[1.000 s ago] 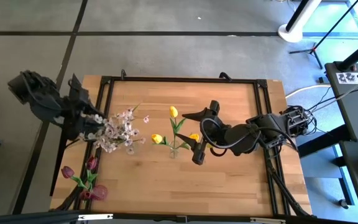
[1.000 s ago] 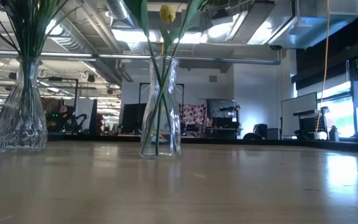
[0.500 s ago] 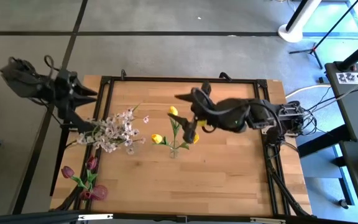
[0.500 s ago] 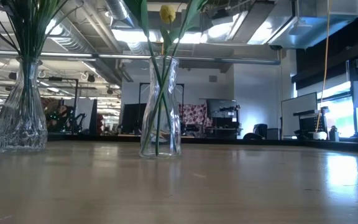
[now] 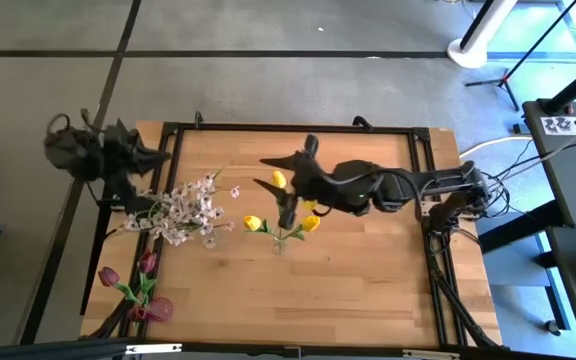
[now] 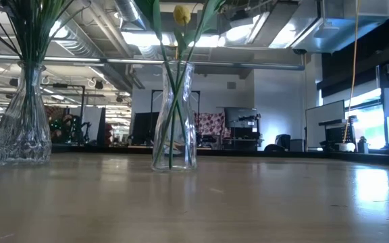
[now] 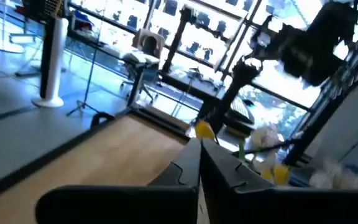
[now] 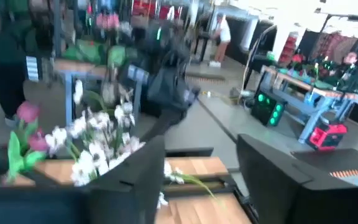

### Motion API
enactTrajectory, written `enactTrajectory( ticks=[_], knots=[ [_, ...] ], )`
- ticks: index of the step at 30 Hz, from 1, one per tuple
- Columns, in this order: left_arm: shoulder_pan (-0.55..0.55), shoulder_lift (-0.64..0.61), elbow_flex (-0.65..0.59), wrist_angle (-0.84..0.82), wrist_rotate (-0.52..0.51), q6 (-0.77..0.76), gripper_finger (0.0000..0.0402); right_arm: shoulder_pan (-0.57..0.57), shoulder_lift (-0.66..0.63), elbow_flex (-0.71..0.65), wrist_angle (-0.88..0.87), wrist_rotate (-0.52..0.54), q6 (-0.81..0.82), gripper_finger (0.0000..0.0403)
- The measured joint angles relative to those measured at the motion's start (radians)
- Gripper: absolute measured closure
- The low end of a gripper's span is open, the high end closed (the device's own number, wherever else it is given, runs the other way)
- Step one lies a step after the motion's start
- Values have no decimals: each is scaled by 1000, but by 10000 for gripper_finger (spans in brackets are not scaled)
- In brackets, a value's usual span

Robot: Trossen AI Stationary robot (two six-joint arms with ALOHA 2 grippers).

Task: Sort flowers into vase by color
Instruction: Return to Home Position

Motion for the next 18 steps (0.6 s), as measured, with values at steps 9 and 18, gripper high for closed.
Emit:
enactTrajectory(
  ticks=[9,18],
  knots=[
    [0,-120,-234,111,71,-77,401,1,-214,-414,400,-39,4,358],
    [-1,-220,-298,47,180,-52,401,1,-451,-632,321,-31,35,380]
  ],
)
